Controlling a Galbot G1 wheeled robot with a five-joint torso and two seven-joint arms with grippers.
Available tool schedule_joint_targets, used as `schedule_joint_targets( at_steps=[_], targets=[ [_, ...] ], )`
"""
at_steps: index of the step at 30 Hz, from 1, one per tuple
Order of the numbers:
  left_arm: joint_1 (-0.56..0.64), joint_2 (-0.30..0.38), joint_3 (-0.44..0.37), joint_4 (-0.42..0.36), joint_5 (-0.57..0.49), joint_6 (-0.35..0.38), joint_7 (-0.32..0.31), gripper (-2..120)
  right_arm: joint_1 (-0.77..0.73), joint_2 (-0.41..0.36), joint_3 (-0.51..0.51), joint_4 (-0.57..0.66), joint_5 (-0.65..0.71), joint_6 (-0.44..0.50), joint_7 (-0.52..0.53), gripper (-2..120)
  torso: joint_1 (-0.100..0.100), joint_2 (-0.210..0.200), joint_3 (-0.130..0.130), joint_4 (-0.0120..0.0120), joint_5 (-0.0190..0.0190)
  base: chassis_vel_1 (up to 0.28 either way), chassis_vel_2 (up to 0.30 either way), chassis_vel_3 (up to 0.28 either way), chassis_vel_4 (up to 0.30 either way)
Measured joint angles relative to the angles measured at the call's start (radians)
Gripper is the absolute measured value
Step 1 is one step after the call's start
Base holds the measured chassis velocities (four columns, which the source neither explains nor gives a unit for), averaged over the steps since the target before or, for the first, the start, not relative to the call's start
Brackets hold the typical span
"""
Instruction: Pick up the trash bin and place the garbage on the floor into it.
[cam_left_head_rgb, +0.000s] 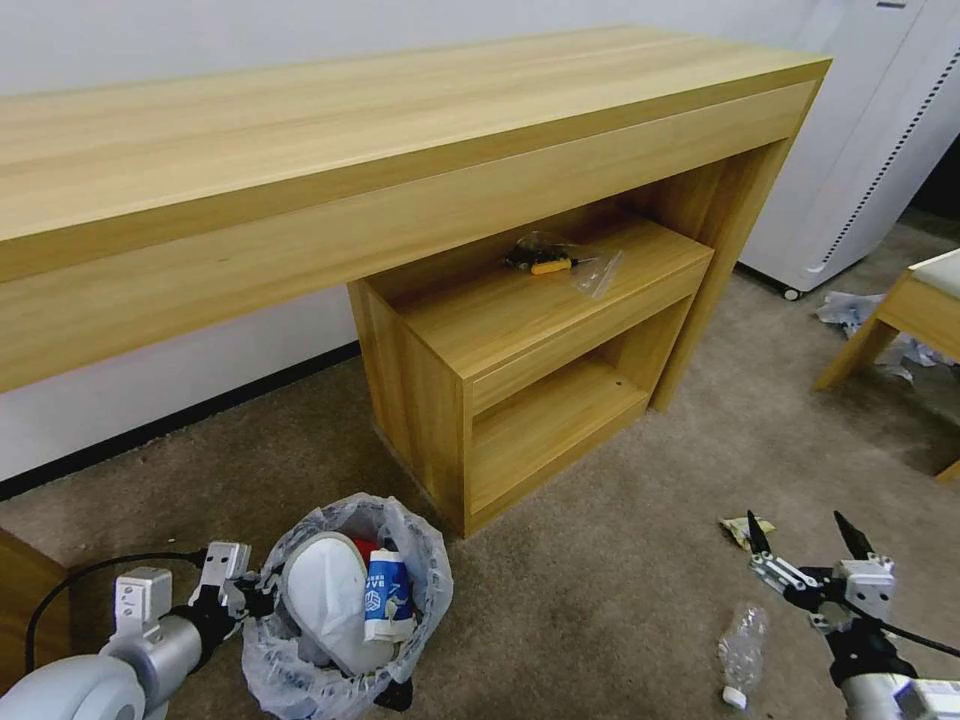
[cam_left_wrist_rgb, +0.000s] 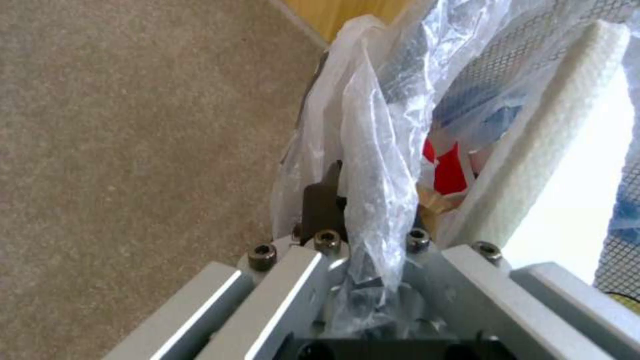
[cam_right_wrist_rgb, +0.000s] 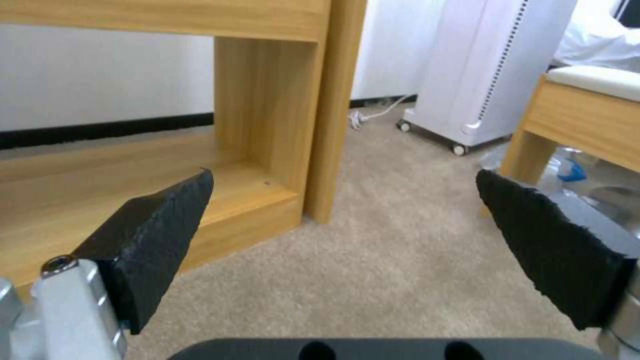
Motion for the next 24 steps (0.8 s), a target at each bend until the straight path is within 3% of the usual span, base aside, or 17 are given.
schedule_joint_targets(
  at_steps=[12,24],
  targets=[
    [0.005,0.002,-0.001,0.016,0.037,0.0,0.045,0,-0.006,0.026,0.039,-0.051,0.019,0.037,0.0,100,0.0,0.0,0.0,0.0,0.0004,-0.086,-0.083,0.05,0.052],
    [0.012,0.0,-0.003,0.014,0.044,0.0,0.05,0,-0.014,0.025,0.067,-0.107,0.04,0.07,0.003,100,0.0,0.0,0.0,-0.0001,0.0001,-0.118,-0.121,-0.01,-0.005]
  ],
)
